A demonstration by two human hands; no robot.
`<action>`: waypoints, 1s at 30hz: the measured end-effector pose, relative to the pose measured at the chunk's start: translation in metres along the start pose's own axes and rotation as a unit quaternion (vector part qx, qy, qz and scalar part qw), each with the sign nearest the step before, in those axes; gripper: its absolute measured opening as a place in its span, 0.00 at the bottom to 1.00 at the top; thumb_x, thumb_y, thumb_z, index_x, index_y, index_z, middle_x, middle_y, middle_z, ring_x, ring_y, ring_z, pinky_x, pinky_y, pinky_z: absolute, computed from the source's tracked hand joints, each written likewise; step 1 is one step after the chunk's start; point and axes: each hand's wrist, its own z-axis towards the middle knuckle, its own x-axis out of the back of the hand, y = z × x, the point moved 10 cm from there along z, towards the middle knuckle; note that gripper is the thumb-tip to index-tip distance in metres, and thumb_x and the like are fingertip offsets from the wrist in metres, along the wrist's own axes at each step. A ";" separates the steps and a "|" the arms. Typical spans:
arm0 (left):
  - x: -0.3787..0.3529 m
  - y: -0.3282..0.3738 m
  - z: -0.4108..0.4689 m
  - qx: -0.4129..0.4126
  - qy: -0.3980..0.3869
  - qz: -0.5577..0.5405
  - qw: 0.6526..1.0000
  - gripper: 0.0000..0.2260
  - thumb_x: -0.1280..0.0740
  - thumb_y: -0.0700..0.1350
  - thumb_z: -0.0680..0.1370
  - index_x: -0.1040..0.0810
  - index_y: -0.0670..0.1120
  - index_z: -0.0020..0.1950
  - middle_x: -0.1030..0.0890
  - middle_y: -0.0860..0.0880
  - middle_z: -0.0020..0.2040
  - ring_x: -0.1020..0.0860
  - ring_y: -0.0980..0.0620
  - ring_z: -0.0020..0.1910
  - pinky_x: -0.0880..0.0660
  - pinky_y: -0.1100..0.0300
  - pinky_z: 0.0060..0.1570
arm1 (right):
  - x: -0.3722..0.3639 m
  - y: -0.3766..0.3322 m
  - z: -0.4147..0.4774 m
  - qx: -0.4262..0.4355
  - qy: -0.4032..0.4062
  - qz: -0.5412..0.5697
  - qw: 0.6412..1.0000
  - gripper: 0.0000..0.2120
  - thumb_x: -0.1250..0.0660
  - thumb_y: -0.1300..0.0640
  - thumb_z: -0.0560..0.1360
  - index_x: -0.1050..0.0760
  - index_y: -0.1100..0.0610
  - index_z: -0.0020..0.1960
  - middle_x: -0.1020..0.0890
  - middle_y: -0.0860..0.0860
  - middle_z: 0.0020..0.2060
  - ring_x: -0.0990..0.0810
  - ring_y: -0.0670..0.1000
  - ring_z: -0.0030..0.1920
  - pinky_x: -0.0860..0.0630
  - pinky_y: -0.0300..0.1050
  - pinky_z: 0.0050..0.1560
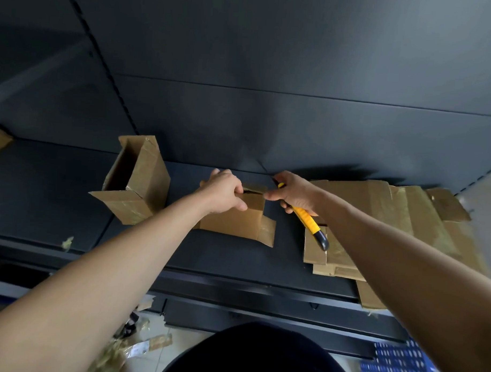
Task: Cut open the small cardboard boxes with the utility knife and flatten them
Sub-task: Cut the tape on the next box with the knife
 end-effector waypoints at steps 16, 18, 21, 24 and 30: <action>-0.019 -0.003 -0.008 -0.024 -0.007 0.082 0.996 0.19 0.25 0.54 0.68 0.31 0.51 0.48 0.36 0.53 0.52 0.38 0.47 0.59 0.38 0.53 0.59 | -0.009 0.002 0.005 0.003 -0.015 -0.007 1.000 0.16 0.33 0.46 0.76 0.26 0.58 0.54 0.27 0.52 0.37 0.31 0.47 0.28 0.33 0.39 0.25; -0.021 -0.007 -0.006 -0.019 -0.027 0.086 0.996 0.17 0.25 0.54 0.68 0.32 0.52 0.45 0.35 0.53 0.53 0.37 0.46 0.58 0.35 0.49 0.60 | -0.002 0.005 0.000 -0.017 -0.007 0.002 1.000 0.20 0.38 0.40 0.77 0.33 0.56 0.57 0.30 0.53 0.38 0.32 0.49 0.30 0.33 0.41 0.25; -0.020 -0.009 -0.004 -0.018 -0.053 0.074 0.996 0.18 0.24 0.51 0.68 0.35 0.53 0.37 0.32 0.52 0.50 0.36 0.46 0.54 0.34 0.49 0.57 | 0.010 0.008 -0.006 -0.051 -0.010 0.069 0.996 0.11 0.45 0.48 0.81 0.36 0.56 0.51 0.31 0.54 0.35 0.32 0.50 0.28 0.35 0.42 0.26; -0.017 -0.003 -0.002 -0.043 -0.066 0.079 0.994 0.18 0.25 0.49 0.69 0.36 0.51 0.36 0.32 0.54 0.43 0.36 0.49 0.51 0.38 0.54 0.51 | 0.011 0.007 -0.015 -0.050 -0.057 0.023 0.997 0.14 0.46 0.51 0.82 0.32 0.59 0.45 0.27 0.54 0.33 0.30 0.50 0.28 0.33 0.43 0.27; -0.009 -0.007 0.002 -0.049 -0.081 0.069 0.993 0.15 0.26 0.48 0.69 0.34 0.52 0.37 0.31 0.55 0.43 0.35 0.47 0.54 0.39 0.56 0.49 | 0.006 0.015 -0.025 -0.074 -0.088 -0.070 0.991 0.19 0.47 0.52 0.83 0.26 0.63 0.44 0.20 0.57 0.35 0.19 0.54 0.35 0.21 0.46 0.39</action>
